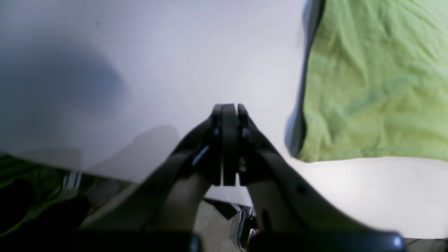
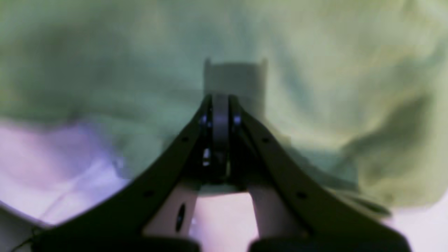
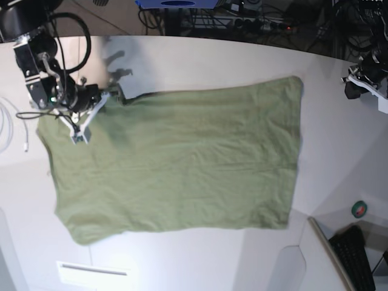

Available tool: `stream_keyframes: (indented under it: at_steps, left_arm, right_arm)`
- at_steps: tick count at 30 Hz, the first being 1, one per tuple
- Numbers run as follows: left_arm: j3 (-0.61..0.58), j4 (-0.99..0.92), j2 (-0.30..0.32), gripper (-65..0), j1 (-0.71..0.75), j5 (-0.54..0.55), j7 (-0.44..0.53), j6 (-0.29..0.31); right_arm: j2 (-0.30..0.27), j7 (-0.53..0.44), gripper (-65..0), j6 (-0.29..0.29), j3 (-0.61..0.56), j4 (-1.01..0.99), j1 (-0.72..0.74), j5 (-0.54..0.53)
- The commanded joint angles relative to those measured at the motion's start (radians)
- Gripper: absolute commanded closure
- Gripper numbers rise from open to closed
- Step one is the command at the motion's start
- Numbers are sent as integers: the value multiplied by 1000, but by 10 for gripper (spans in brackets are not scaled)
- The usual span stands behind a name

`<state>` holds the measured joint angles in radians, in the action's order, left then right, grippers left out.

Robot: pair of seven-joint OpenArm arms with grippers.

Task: Layout the t-shirt on the table in an organized manner, then fold the t-shirt properly
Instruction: 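Release the shirt with the left gripper and lift it away, then grasp the shirt's collar-side corners with both grippers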

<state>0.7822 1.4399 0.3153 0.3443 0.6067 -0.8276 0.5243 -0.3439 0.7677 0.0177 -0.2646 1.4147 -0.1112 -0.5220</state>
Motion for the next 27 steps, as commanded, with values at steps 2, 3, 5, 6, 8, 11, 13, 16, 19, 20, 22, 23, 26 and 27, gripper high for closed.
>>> stream_keyframes:
  at_steps: [2, 3, 5, 6, 8, 11, 13, 16, 19, 20, 22, 23, 26, 27]
  left_arm:
    - [7, 15, 18, 0, -1, 17, 12, 7]
    - [7, 15, 18, 0, -3, 17, 12, 7]
    - [7, 15, 18, 0, -14, 17, 12, 7]
    - [7, 15, 17, 0, -15, 15, 12, 7]
    - [7, 15, 17, 0, -20, 15, 12, 7]
    - [7, 15, 17, 0, -21, 15, 12, 7]
    - [7, 15, 17, 0, -21, 15, 12, 7]
    - [-2, 15, 17, 0, -21, 15, 11, 7]
    - [0, 15, 3, 0, -15, 19, 7, 7]
    - [4, 15, -11, 0, -14, 19, 7, 7]
    - [6, 17, -32, -97, -14, 19, 7, 10]
    - [0, 15, -43, -181, -14, 19, 9, 20]
    - [0, 14, -78, -341, -18, 19, 9, 81]
    - [0, 14, -91, -385, -18, 19, 9, 112]
  right_arm:
    - [-8, -12, 0, 0, 8, 88, -31, -5]
    - [-7, -12, 0, 0, 12, 116, -51, -5]
    - [3, -12, 0, 0, 52, 156, -97, -5]
    - [7, -12, 0, 0, 74, 163, -114, -5]
    - [24, -12, 0, 0, 118, 162, -135, -5]
    - [29, -12, 0, 0, 182, 176, -160, -5]
    - [29, -12, 0, 0, 247, 220, -186, -5]
    - [41, -20, 0, 0, 396, 298, -262, -11]
    - [107, -20, 0, -9, 549, 343, -310, -11]
    - [125, -20, 0, -25, 586, 346, -315, -11]
    - [164, -20, 0, -117, 658, 346, -316, -11]
    - [187, -20, 0, -164, 693, 346, -316, -11]
    - [250, -18, 0, -270, 781, 346, -307, -11]
    - [268, -14, -39, -302, 812, 346, -302, -11]
